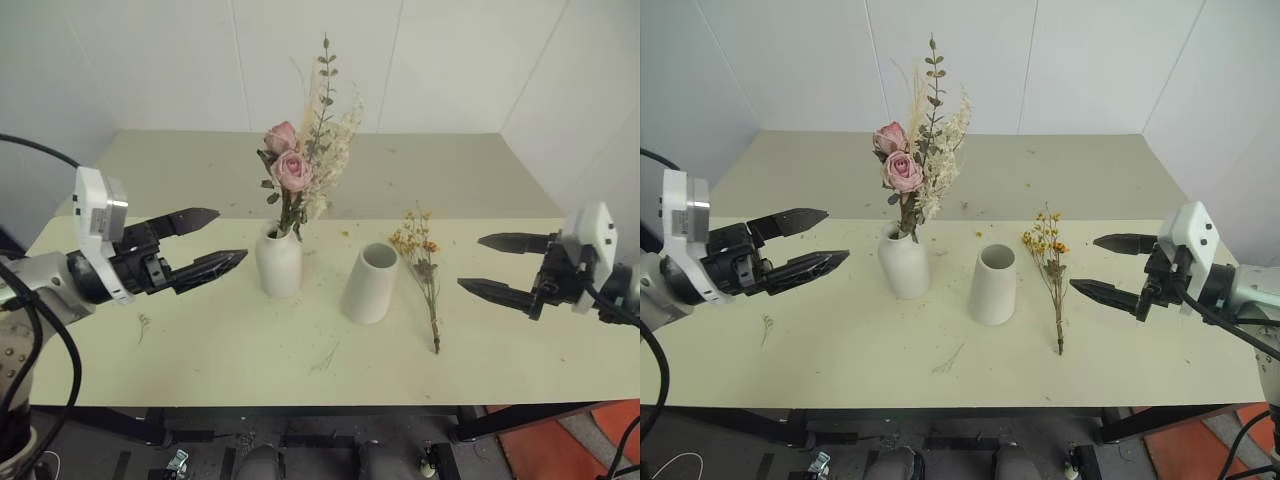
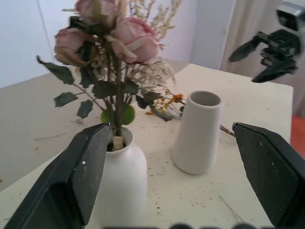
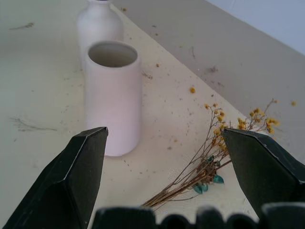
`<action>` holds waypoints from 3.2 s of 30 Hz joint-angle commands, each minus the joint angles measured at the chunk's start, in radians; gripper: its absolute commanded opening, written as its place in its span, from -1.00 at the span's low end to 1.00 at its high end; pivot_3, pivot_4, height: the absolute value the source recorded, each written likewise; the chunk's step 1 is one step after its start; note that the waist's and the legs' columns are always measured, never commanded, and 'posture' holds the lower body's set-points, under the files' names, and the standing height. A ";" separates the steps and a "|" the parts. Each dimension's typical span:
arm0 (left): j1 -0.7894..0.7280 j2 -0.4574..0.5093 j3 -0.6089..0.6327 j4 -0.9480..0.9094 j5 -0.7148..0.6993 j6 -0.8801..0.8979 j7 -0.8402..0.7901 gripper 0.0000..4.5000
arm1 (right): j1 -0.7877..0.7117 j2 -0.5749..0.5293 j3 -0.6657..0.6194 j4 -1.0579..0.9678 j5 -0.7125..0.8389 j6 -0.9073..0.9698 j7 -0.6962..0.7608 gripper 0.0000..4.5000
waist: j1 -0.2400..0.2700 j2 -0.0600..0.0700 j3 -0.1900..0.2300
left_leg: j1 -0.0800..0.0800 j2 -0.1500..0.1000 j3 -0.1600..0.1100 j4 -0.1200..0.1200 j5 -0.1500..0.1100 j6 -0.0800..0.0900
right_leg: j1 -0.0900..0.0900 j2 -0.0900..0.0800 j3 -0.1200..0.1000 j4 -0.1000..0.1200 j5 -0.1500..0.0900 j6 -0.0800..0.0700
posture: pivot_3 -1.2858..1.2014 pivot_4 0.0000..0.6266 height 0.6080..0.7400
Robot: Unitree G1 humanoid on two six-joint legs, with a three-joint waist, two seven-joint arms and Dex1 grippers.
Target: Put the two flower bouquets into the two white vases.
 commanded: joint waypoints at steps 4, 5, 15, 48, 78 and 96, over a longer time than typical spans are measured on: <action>0.006 0.092 -0.021 0.030 0.000 -0.062 -0.221 0.99 | -0.154 -0.029 0.107 -0.046 0.043 0.492 -0.237 1.00 | -0.004 0.000 0.000 | 0.001 0.000 0.001 -0.001 0.000 0.000 | 0.000 0.000 0.000 0.000 0.000 -0.001 | 0.03 -0.52 1.00; 0.005 0.094 -0.027 0.032 0.005 -0.069 -0.230 0.99 | -0.181 -0.038 0.141 -0.049 0.044 0.563 -0.253 1.00 | -0.004 0.000 0.000 | 0.000 0.000 0.001 -0.001 0.000 0.000 | 0.000 0.000 0.000 0.000 0.000 -0.001 | 0.03 -0.52 1.00; 0.033 0.062 -0.045 0.022 0.040 -0.124 -0.226 0.99 | -0.361 0.117 0.341 -0.009 0.021 0.970 -0.389 1.00 | -0.002 0.000 0.000 | -0.003 0.001 0.001 -0.001 0.000 0.001 | -0.003 0.001 0.000 -0.001 0.000 -0.001 | 0.03 -0.52 1.00; -0.004 0.052 -0.100 0.057 0.049 -0.151 -0.198 1.00 | -0.467 0.507 -0.164 0.127 -0.174 0.523 -0.758 -0.98 | -0.023 0.000 0.000 | -0.005 0.002 0.000 -0.002 0.000 0.001 | -0.005 0.002 0.000 -0.002 0.000 -0.001 | 0.03 -0.52 1.00; -0.084 0.064 -0.160 0.122 0.089 -0.151 -0.263 1.00 | -0.145 0.617 0.186 -0.245 0.012 0.083 -0.459 -0.98 | -0.026 0.001 0.000 | -0.004 0.003 0.000 -0.003 0.000 0.001 | -0.004 0.002 -0.001 -0.001 0.000 -0.001 | 0.03 -0.52 1.00; -0.058 0.074 -0.138 0.109 0.087 -0.149 -0.252 1.00 | 0.035 0.330 -0.003 -0.259 0.117 0.036 -0.273 0.98 | -0.018 0.001 0.000 | -0.001 0.003 0.000 -0.003 0.000 0.001 | -0.002 0.003 -0.001 -0.001 0.000 -0.001 | 0.03 -0.52 1.00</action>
